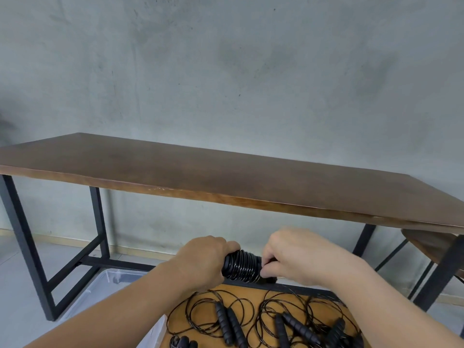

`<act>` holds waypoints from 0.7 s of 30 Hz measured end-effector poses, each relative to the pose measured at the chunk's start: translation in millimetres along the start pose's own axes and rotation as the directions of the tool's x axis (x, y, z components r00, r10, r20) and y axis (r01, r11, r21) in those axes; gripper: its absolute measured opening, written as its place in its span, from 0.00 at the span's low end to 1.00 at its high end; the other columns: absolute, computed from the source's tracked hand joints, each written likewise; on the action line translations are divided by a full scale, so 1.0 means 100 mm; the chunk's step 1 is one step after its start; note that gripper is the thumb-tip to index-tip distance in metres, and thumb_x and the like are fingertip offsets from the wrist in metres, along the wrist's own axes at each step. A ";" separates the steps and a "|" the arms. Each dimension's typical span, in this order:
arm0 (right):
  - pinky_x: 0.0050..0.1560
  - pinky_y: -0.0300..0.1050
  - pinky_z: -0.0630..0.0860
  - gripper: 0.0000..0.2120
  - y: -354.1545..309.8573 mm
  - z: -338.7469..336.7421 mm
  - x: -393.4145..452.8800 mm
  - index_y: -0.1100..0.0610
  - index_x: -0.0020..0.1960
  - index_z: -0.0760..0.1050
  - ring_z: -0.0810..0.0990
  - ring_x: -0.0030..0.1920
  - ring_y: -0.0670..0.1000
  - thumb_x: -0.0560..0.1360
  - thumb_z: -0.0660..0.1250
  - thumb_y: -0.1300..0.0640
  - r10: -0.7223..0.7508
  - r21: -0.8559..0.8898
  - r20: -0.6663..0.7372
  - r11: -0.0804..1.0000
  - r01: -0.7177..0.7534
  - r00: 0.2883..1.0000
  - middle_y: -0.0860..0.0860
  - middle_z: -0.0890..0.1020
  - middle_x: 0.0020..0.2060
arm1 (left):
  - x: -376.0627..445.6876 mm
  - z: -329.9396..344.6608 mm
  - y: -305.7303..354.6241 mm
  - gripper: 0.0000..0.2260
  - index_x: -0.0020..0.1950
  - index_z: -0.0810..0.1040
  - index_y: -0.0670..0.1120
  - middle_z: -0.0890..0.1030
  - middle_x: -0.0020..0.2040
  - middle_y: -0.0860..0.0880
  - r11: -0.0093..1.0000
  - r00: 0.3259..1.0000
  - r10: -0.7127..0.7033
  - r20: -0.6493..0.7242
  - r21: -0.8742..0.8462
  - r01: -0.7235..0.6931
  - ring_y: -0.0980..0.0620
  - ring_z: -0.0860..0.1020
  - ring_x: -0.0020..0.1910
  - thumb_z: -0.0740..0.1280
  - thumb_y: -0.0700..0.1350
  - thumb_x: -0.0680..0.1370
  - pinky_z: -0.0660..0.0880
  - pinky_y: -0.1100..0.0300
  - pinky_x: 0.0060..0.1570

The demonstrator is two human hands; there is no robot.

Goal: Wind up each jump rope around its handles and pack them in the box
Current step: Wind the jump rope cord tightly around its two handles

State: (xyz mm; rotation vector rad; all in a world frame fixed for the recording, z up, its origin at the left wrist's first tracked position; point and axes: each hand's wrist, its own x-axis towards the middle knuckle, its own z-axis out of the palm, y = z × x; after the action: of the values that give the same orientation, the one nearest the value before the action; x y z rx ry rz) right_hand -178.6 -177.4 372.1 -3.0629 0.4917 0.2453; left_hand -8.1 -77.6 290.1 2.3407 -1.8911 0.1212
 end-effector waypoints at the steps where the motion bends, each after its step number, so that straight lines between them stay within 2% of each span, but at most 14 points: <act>1: 0.44 0.42 0.78 0.11 0.03 -0.04 0.02 0.51 0.52 0.84 0.80 0.43 0.45 0.78 0.67 0.46 -0.017 0.013 0.010 1.000 0.017 1.000 0.46 0.85 0.44 | -0.02 -0.02 0.00 0.23 0.70 0.68 0.56 0.78 0.57 0.51 1.000 1.000 0.023 0.021 -0.020 -0.022 0.49 0.76 0.54 0.68 0.46 0.75 0.76 0.55 0.51; 5: 0.46 0.44 0.79 0.11 0.16 -0.10 0.10 0.51 0.47 0.85 0.81 0.43 0.45 0.72 0.73 0.44 -0.028 0.182 0.034 0.983 0.022 0.999 0.46 0.85 0.41 | -0.08 -0.12 0.00 0.21 0.67 0.71 0.56 0.79 0.54 0.52 0.991 0.993 0.091 0.081 -0.103 -0.083 0.50 0.76 0.51 0.67 0.44 0.75 0.74 0.57 0.49; 10: 0.49 0.41 0.78 0.07 0.30 -0.13 0.19 0.51 0.45 0.85 0.81 0.44 0.42 0.71 0.76 0.48 -0.096 0.424 0.100 0.904 0.045 0.990 0.44 0.85 0.41 | -0.13 -0.16 -0.01 0.20 0.62 0.74 0.58 0.80 0.48 0.54 0.963 0.976 0.136 0.168 -0.255 -0.090 0.53 0.77 0.46 0.67 0.42 0.73 0.73 0.60 0.43; 13: 0.48 0.42 0.78 0.05 0.40 -0.11 0.22 0.51 0.45 0.85 0.81 0.43 0.42 0.71 0.76 0.51 -0.125 0.556 0.094 0.830 0.052 0.988 0.44 0.85 0.41 | -0.17 -0.17 0.00 0.20 0.60 0.75 0.58 0.79 0.46 0.53 0.916 0.964 0.158 0.213 -0.397 -0.062 0.53 0.77 0.44 0.69 0.41 0.71 0.74 0.58 0.44; 15: 0.43 0.41 0.77 0.03 0.46 -0.03 0.23 0.52 0.44 0.85 0.79 0.39 0.41 0.72 0.75 0.53 -0.110 0.685 0.069 0.728 0.033 0.992 0.44 0.84 0.38 | -0.19 -0.20 0.00 0.20 0.57 0.75 0.60 0.79 0.45 0.53 0.874 0.963 0.171 0.209 -0.484 -0.050 0.54 0.77 0.44 0.70 0.41 0.70 0.76 0.57 0.45; 17: 0.39 0.39 0.75 0.03 0.52 0.11 0.25 0.53 0.43 0.85 0.77 0.35 0.41 0.72 0.75 0.54 -0.066 0.789 0.051 0.614 0.000 0.997 0.45 0.82 0.35 | -0.19 -0.23 -0.01 0.20 0.56 0.76 0.60 0.79 0.45 0.54 0.834 0.966 0.171 0.196 -0.551 -0.035 0.56 0.77 0.43 0.70 0.39 0.69 0.74 0.61 0.42; 19: 0.39 0.41 0.75 0.04 0.54 0.25 0.28 0.53 0.41 0.85 0.78 0.36 0.46 0.69 0.75 0.53 -0.042 0.882 0.038 0.472 -0.014 0.998 0.49 0.82 0.36 | -0.18 -0.25 -0.03 0.20 0.55 0.76 0.59 0.78 0.43 0.56 0.803 0.970 0.160 0.180 -0.596 -0.022 0.58 0.76 0.41 0.70 0.38 0.69 0.71 0.66 0.40; 21: 0.43 0.44 0.77 0.05 0.51 0.39 0.30 0.54 0.40 0.84 0.80 0.39 0.50 0.67 0.74 0.53 -0.019 0.961 0.013 0.276 -0.007 1.000 0.53 0.83 0.38 | -0.17 -0.28 -0.04 0.20 0.55 0.77 0.58 0.77 0.41 0.57 0.773 0.974 0.146 0.172 -0.634 -0.004 0.60 0.75 0.40 0.71 0.38 0.69 0.71 0.67 0.39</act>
State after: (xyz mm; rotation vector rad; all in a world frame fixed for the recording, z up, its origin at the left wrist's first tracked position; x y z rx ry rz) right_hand -171.9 -232.8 328.4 -1.7969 0.3925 -0.0495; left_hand -7.0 -55.9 314.9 1.8584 -1.7342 -0.6845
